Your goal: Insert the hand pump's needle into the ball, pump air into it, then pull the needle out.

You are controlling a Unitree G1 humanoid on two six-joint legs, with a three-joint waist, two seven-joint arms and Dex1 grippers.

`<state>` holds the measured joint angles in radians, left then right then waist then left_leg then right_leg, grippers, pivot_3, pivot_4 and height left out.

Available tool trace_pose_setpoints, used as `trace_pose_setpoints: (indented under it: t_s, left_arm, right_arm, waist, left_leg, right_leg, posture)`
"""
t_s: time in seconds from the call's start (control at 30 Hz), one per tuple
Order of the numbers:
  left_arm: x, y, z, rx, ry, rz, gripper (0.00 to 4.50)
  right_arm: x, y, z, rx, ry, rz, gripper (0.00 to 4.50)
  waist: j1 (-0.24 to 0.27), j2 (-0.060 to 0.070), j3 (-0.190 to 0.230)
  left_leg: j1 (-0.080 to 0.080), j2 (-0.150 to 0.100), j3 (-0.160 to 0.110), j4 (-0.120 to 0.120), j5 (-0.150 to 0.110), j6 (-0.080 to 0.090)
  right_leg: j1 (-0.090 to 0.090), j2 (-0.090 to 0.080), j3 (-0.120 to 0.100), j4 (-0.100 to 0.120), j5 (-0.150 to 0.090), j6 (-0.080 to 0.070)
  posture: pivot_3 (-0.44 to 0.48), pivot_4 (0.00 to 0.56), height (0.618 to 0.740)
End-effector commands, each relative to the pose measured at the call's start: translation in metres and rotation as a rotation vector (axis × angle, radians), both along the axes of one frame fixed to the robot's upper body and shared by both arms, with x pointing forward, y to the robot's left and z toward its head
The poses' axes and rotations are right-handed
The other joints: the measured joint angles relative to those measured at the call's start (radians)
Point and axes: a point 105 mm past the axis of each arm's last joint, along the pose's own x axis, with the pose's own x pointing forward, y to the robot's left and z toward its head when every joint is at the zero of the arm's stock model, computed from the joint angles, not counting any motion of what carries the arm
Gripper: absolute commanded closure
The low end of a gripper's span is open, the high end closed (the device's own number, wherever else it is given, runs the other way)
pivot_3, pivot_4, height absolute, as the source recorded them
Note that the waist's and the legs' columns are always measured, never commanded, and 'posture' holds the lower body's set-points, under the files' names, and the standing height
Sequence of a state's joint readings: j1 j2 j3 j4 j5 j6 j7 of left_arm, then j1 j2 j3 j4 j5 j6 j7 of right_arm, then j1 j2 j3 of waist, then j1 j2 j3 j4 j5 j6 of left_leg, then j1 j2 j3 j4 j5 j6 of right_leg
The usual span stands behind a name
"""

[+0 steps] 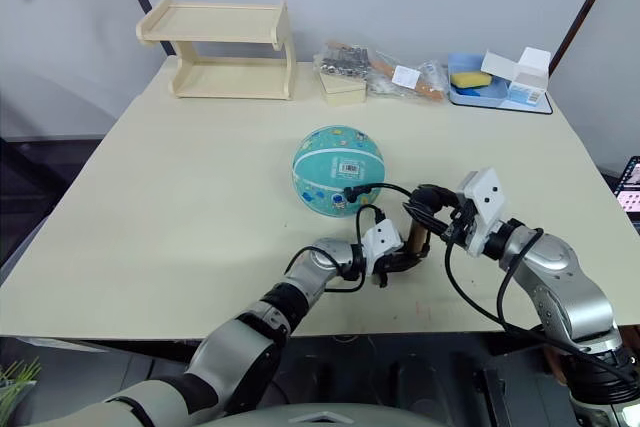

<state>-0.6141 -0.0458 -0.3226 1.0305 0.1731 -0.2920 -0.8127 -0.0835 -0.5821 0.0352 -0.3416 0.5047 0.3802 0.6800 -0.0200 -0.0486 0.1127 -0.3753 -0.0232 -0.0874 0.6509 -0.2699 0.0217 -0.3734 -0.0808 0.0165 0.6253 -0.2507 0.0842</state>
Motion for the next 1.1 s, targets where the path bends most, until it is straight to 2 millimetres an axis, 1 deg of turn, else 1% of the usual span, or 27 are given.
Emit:
trace_pose_setpoints:
  t_s: [0.03, 0.1, 0.2, 0.4, 0.53, 0.67, 0.97, 1.03, 1.07, 1.1]
  left_arm:
    - [-0.012, 0.013, -0.021, 0.039, 0.107, 0.013, 3.46]
    - [-0.009, 0.009, -0.013, 0.021, 0.092, 0.014, 3.46]
    - [-0.006, -0.001, 0.006, -0.026, 0.080, -0.012, 3.46]
    - [-0.006, -0.011, 0.028, -0.057, 0.072, -0.042, 3.46]
    - [-0.003, -0.018, 0.044, -0.079, 0.060, -0.052, 3.46]
    - [-0.001, -0.023, 0.051, -0.080, 0.059, -0.050, 3.46]
    - [-0.002, -0.028, 0.060, -0.058, 0.081, -0.053, 3.46]
    - [-0.002, -0.027, 0.060, -0.049, 0.085, -0.052, 2.40]
    - [-0.002, -0.027, 0.061, -0.047, 0.083, -0.054, 2.25]
    - [-0.003, -0.027, 0.064, -0.056, 0.083, -0.060, 1.85]
  right_arm:
    - [-0.021, -0.001, -0.072, -0.132, 0.293, 0.003, 2.85]
    - [-0.021, 0.001, -0.068, -0.129, 0.288, 0.008, 2.85]
    - [-0.022, 0.002, -0.067, -0.135, 0.292, 0.011, 2.85]
    - [-0.024, 0.003, -0.068, -0.142, 0.300, 0.011, 2.85]
    - [-0.024, 0.002, -0.067, -0.148, 0.303, 0.009, 2.85]
    - [-0.025, 0.002, -0.068, -0.152, 0.306, 0.006, 2.85]
    - [-0.028, 0.001, -0.069, -0.152, 0.307, -0.006, 2.85]
    - [-0.028, 0.001, -0.069, -0.150, 0.306, -0.012, 2.85]
    - [-0.028, 0.001, -0.068, -0.149, 0.305, -0.013, 2.85]
    - [-0.028, 0.001, -0.066, -0.140, 0.302, -0.015, 2.85]
  waist:
    - [0.000, 0.000, 0.000]
    - [0.000, 0.002, 0.001]
    - [0.000, 0.005, 0.003]
    - [0.001, 0.008, 0.005]
    - [0.003, 0.015, 0.010]
    - [0.005, 0.018, 0.013]
    - [0.007, 0.020, 0.015]
    - [0.009, 0.020, 0.016]
    - [0.009, 0.020, 0.016]
    - [0.008, 0.020, 0.015]
  left_leg:
    - [0.000, 0.000, 0.000, 0.000, 0.000, 0.000]
    - [0.000, 0.001, 0.000, 0.000, 0.000, 0.000]
    - [-0.002, 0.000, 0.000, 0.000, 0.000, -0.001]
    - [-0.004, -0.001, 0.000, 0.000, -0.001, -0.001]
    - [-0.004, -0.002, 0.000, 0.000, -0.001, -0.001]
    - [-0.004, -0.003, 0.000, 0.000, -0.002, 0.000]
    - [-0.005, -0.006, -0.001, 0.000, -0.001, 0.000]
    - [-0.005, -0.006, -0.001, 0.000, -0.001, 0.000]
    - [-0.005, -0.006, -0.001, 0.000, -0.001, 0.000]
    - [-0.005, -0.006, -0.001, 0.000, -0.001, 0.000]
  right_leg:
    - [0.000, 0.000, 0.000, 0.000, 0.000, 0.000]
    - [0.000, 0.000, 0.000, 0.000, 0.000, -0.001]
    - [-0.002, 0.000, 0.000, 0.000, 0.002, -0.004]
    - [-0.004, 0.002, 0.000, 0.000, 0.001, -0.006]
    - [-0.004, 0.002, 0.000, 0.000, 0.001, -0.007]
    - [-0.004, 0.002, 0.000, 0.000, 0.001, -0.007]
    - [-0.003, 0.001, -0.001, 0.000, -0.001, -0.005]
    - [-0.003, 0.001, -0.001, 0.000, -0.001, -0.005]
    - [-0.003, 0.001, -0.001, 0.000, 0.000, -0.005]
    - [-0.003, 0.001, -0.001, 0.000, 0.000, -0.005]
  posture:
    - [0.000, 0.150, 0.740]
    - [0.000, 0.150, 0.740]
    - [0.000, 0.150, 0.740]
    - [0.000, 0.150, 0.740]
    - [0.000, 0.150, 0.740]
    - [0.000, 0.150, 0.740]
    - [0.000, 0.150, 0.740]
    - [0.000, 0.150, 0.740]
    - [0.000, 0.150, 0.740]
    - [0.000, 0.150, 0.740]
